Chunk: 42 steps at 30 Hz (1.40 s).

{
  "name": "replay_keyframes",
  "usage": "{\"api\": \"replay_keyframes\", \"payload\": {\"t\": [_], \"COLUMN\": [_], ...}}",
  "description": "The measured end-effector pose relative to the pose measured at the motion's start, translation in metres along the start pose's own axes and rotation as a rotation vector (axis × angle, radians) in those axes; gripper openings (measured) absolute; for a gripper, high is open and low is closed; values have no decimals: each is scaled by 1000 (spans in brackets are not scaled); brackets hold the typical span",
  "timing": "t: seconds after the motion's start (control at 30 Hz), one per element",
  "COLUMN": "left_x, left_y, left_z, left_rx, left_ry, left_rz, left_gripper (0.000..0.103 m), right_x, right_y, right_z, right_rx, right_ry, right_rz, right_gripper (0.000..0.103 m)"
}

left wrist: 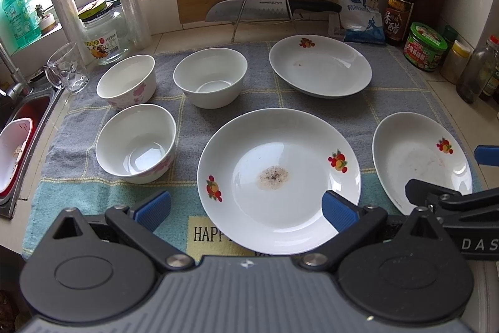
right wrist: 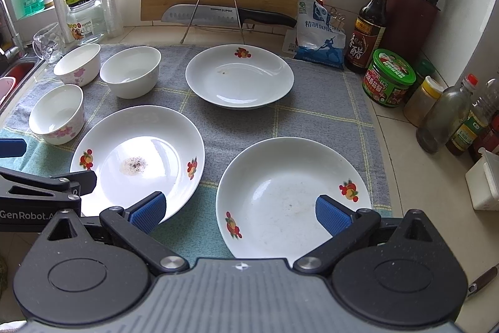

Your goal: Organize plates and bowls

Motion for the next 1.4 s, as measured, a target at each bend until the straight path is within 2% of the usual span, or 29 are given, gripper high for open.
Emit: {"api": "replay_keyframes", "payload": {"t": [0.23, 0.5, 0.73, 0.8, 1.07, 1.4], "left_x": [1, -2, 12, 13, 22, 37], "left_y": [-3, -16, -16, -18, -29, -35], "left_z": [-2, -15, -26, -29, -46, -62], "left_rx": [-5, 54, 57, 60, 123, 177], "left_ry": [34, 92, 197, 217, 256, 328], "left_rz": [-10, -62, 0, -11, -41, -57], "left_gripper": [102, 102, 102, 102, 102, 102], "right_x": [-3, -10, -16, -16, -9, 23], "right_y": [-1, -1, 8, 12, 45, 87], "right_z": [-2, -8, -20, -23, -41, -53], "right_rx": [6, 24, 32, 28, 74, 139], "right_ry": [3, -28, -19, -12, 10, 3], "right_rz": [-24, -88, -132, -138, -107, -31], "right_gripper": [103, 103, 103, 103, 103, 103]}}
Point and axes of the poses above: each gripper's, at about its wrist camera, not at the fingertips, and x roughly the way its jaws point, z to its left, y to its underside, the point moved 9 cm from there along x, roughly the way its jaws point, and after that the axes turned 4 degrees about -x, right-handed, at the moved point
